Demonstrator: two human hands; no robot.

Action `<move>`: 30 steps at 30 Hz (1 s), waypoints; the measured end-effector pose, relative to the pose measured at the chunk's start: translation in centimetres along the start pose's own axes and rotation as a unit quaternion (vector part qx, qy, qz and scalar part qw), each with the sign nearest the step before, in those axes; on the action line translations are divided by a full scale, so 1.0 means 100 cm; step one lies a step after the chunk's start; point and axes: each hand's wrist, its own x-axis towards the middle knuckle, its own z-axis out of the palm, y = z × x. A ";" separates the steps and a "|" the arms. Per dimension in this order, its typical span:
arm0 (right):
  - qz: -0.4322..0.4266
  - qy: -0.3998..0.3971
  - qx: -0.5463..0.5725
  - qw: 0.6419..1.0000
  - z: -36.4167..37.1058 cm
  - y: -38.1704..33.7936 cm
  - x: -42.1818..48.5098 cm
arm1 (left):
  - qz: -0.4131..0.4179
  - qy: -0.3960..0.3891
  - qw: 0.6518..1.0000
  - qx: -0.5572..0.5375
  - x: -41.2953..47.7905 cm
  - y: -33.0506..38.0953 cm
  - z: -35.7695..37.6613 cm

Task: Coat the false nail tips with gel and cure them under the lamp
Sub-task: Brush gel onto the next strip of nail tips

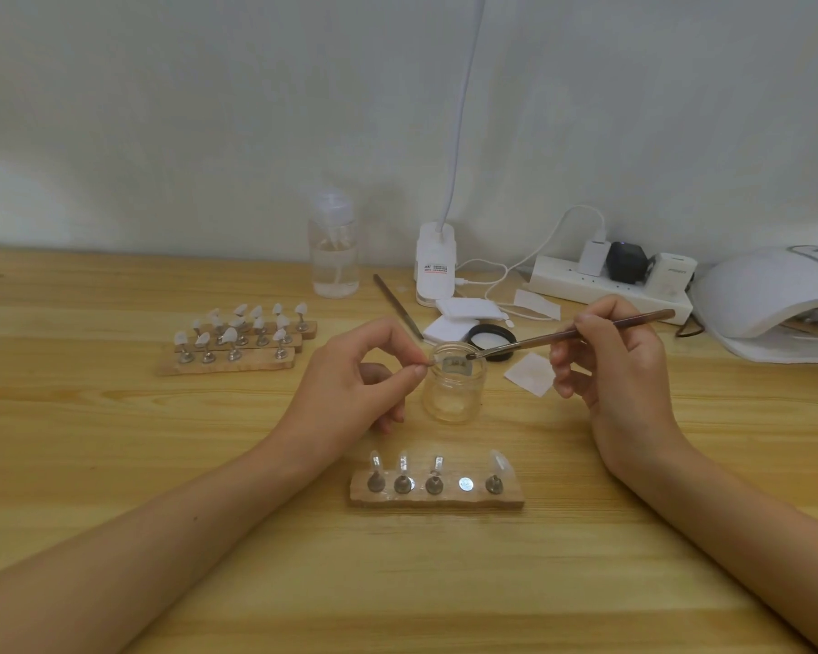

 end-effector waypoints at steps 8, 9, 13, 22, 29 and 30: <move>-0.022 0.001 0.043 0.999 -0.013 -0.006 0.002 | 0.002 0.001 1.000 0.006 -0.001 0.001 0.000; -0.047 -0.024 0.042 0.998 -0.012 -0.007 0.001 | 0.002 0.001 1.000 0.006 -0.001 0.002 0.000; -0.101 -0.088 -0.010 0.991 -0.010 -0.006 -0.001 | -0.002 -0.001 1.000 0.007 -0.001 0.002 0.000; -0.082 -0.079 0.042 0.993 -0.017 -0.006 0.004 | -0.003 -0.007 1.000 0.008 -0.001 0.002 -0.001; 0.040 -0.052 0.081 0.995 -0.007 -0.002 0.002 | -0.018 -0.016 1.000 0.004 0.000 0.002 -0.001; 0.056 -0.060 0.078 0.994 -0.004 -0.001 0.001 | -0.017 -0.017 1.000 0.005 0.000 0.002 -0.001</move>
